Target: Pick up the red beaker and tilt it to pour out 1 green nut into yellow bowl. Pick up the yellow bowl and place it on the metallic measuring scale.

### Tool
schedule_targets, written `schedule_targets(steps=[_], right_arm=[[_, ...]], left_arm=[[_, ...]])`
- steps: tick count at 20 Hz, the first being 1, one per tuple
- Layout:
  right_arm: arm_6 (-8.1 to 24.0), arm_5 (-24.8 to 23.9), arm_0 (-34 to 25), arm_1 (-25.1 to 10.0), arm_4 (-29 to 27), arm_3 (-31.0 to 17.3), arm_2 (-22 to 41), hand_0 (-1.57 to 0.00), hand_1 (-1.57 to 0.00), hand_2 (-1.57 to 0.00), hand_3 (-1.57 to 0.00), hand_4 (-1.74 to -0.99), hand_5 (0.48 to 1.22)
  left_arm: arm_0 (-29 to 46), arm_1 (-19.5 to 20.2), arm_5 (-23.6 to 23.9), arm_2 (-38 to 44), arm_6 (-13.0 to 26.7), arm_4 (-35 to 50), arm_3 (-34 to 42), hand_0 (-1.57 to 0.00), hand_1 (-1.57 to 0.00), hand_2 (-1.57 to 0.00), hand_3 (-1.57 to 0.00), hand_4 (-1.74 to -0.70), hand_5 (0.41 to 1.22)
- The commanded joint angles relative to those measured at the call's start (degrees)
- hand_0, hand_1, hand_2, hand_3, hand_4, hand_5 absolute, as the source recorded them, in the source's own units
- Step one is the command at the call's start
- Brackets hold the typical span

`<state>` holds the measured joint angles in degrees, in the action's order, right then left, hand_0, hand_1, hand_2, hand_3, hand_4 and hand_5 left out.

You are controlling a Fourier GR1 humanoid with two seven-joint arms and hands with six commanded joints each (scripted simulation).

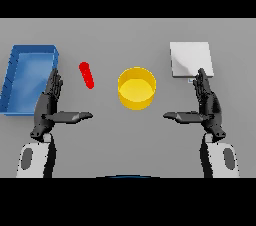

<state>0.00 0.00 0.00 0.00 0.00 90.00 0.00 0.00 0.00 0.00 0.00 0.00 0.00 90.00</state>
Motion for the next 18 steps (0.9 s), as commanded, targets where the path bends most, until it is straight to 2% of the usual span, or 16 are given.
schedule_targets(steps=[1, 6, 7, 8, 9, 11, 14, 18], right_arm=[[0.0, -0.1, 0.0, 0.1, 0.0, 0.0, 0.0, 0.00, 0.00, 0.00, 0.00, -1.167, 0.599], [-0.7, -0.2, 1.2, 0.4, 0.4, 0.9, 0.6, 0.00, 0.00, 0.00, 0.00, -1.167, 0.599], [-4.1, -2.3, 2.7, -2.2, 7.1, 2.7, 2.7, 0.00, 0.00, 0.00, 0.00, -1.167, 0.599], [-5.9, -3.7, 4.2, -3.0, 11.3, 3.8, 4.5, 0.00, 0.00, 0.00, 0.00, -1.163, 0.595], [-6.3, -4.6, 5.3, -2.9, 14.2, 4.8, 6.1, 0.00, 0.00, 0.00, 0.00, -1.162, 0.594], [-4.5, -5.5, 6.2, -3.1, 17.2, 6.3, 7.4, 0.00, 0.00, 0.00, 0.00, -1.159, 0.590], [-4.8, -5.7, 7.1, -2.9, 17.0, 7.0, 7.4, 0.00, 0.00, 0.00, 0.00, -1.183, 0.596], [-4.6, -4.1, 7.0, -2.4, 15.1, 8.2, 7.7, 0.00, 0.00, 0.00, 0.00, -1.224, 0.611]], left_arm=[[0.1, 0.0, 0.0, 0.0, -0.1, 0.0, 0.1, 0.00, 0.00, 0.00, 0.00, -1.15, 0.599], [0.8, 0.4, -0.2, 0.0, 0.1, 0.3, 0.7, 0.00, 0.00, 0.00, 0.00, -1.15, 0.599], [2.9, 1.8, -1.0, -2.0, -0.8, -2.1, 3.2, 0.00, 0.00, 0.00, 0.00, -1.15, 0.599], [4.8, 2.7, -1.4, -3.2, -1.3, -3.5, 5.0, 0.00, 0.00, 0.00, 0.00, -1.16, 0.599], [5.7, 2.7, -1.3, -4.5, -0.7, -4.9, 6.6, 0.00, 0.00, 0.00, 0.00, -1.16, 0.599], [6.2, 3.5, -1.3, -4.9, 1.2, -5.6, 7.9, 0.00, 0.00, 0.00, 0.00, -1.16, 0.599], [6.2, 4.0, -1.4, -5.7, 2.6, -6.7, 8.9, 0.00, 0.00, 0.00, 0.00, -1.16, 0.603], [2.6, 3.6, -1.0, -6.0, 3.0, -8.5, 3.9, 0.00, 0.00, 0.00, 0.00, -1.17, 0.605]])
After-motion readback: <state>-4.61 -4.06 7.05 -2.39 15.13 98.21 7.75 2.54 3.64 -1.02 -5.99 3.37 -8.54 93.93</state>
